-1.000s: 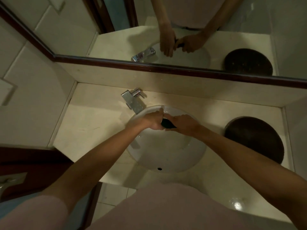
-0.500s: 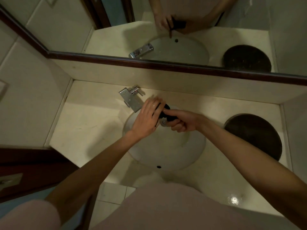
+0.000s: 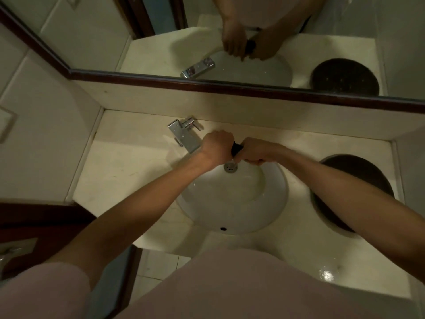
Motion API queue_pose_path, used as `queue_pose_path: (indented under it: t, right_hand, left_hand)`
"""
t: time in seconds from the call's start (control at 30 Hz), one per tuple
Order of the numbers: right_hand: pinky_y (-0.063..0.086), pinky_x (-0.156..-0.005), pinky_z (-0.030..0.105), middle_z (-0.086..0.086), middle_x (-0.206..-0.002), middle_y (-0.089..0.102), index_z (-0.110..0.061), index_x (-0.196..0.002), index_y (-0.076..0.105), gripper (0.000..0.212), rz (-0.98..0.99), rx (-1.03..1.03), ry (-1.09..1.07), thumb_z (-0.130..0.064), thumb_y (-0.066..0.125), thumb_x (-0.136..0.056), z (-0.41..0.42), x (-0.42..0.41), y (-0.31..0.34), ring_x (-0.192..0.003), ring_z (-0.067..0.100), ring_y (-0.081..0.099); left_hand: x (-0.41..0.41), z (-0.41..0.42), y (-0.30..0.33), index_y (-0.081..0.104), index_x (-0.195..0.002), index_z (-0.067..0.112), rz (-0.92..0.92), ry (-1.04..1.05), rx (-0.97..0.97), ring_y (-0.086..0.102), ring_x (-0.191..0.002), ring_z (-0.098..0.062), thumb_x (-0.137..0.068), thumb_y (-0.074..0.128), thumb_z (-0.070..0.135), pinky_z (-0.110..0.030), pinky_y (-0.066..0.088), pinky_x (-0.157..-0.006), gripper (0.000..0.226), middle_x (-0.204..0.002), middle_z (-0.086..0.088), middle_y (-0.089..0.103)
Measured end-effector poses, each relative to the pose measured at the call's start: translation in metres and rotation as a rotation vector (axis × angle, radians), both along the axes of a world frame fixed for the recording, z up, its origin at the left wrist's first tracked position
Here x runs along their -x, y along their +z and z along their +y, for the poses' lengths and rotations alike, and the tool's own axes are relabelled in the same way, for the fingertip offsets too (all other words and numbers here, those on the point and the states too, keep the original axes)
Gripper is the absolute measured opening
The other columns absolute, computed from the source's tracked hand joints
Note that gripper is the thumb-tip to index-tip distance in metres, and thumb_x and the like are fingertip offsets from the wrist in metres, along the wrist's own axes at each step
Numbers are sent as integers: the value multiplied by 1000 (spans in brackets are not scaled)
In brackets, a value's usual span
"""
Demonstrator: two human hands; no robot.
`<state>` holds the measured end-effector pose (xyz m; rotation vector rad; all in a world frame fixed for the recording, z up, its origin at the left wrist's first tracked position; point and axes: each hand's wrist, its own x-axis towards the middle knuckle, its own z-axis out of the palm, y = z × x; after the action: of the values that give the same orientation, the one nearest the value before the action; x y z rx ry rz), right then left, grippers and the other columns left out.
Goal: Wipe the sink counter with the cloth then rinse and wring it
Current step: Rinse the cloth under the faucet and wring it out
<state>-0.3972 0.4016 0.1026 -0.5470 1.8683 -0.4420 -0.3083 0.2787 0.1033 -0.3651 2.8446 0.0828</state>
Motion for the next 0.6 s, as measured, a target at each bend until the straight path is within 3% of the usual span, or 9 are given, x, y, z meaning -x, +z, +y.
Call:
queue_pose_path:
  t: [0.07, 0.13, 0.23, 0.3, 0.37, 0.5, 0.6]
  right_hand:
    - [35, -47, 24, 3, -58, 57, -11, -64, 58, 24, 250, 3, 44, -24, 73, -77, -5, -6, -15, -47, 16, 50]
    - [39, -49, 26, 6, -66, 65, -13, -63, 58, 24, 487, 6, 159, -26, 69, -80, -6, -13, -30, -52, 18, 57]
    - [40, -57, 30, 11, -89, 71, -11, -89, 65, 16, 849, 35, 438, -26, 60, -89, -1, -17, -47, -73, 28, 68]
    - [38, -59, 32, 11, -95, 71, -10, -107, 62, 24, 981, 79, 556, -30, 56, -94, 3, -17, -57, -82, 33, 70]
    - [41, -56, 34, 11, -88, 73, -8, -111, 60, 28, 1087, 132, 621, -31, 58, -94, 6, -15, -64, -73, 33, 72]
    - [39, -38, 23, 5, -55, 62, -6, -91, 63, 37, 1204, 239, 573, -29, 82, -70, 13, -10, -75, -36, 25, 59]
    - [35, -38, 21, 4, -54, 60, -11, -94, 46, 36, 1248, 375, 475, -28, 73, -76, 12, -7, -76, -35, 24, 57]
  left_hand:
    - [3, 2, -13, 69, -93, 10, -74, 114, -86, 71, -85, -27, -84, 67, 30, -32, 55, -68, 22, -91, -6, 70]
    - [5, 3, -24, 69, -89, 12, -217, 186, -202, 68, -78, -24, -82, 67, 24, -30, 51, -62, 15, -83, -3, 67]
    - [7, 1, -36, 56, -66, 15, -511, 230, -394, 52, -48, -18, -76, 65, 21, -23, 39, -49, 14, -57, 0, 54]
    - [6, -4, -43, 48, -60, 19, -699, 356, -664, 35, -36, -12, -79, 64, 14, -17, 29, -44, 25, -46, 3, 42]
    - [1, -11, -47, 45, -61, 20, -817, 439, -946, 28, -33, -7, -88, 61, 9, -15, 22, -40, 33, -43, 6, 37]
    - [-13, -13, -61, 36, -53, 23, -849, 595, -1353, 24, -29, -5, -96, 50, 7, -14, 18, -37, 47, -40, 7, 32]
    - [-24, -7, -70, 34, -46, 25, -757, 700, -1648, 24, -30, -6, -95, 45, 7, -16, 15, -37, 53, -39, 8, 31]
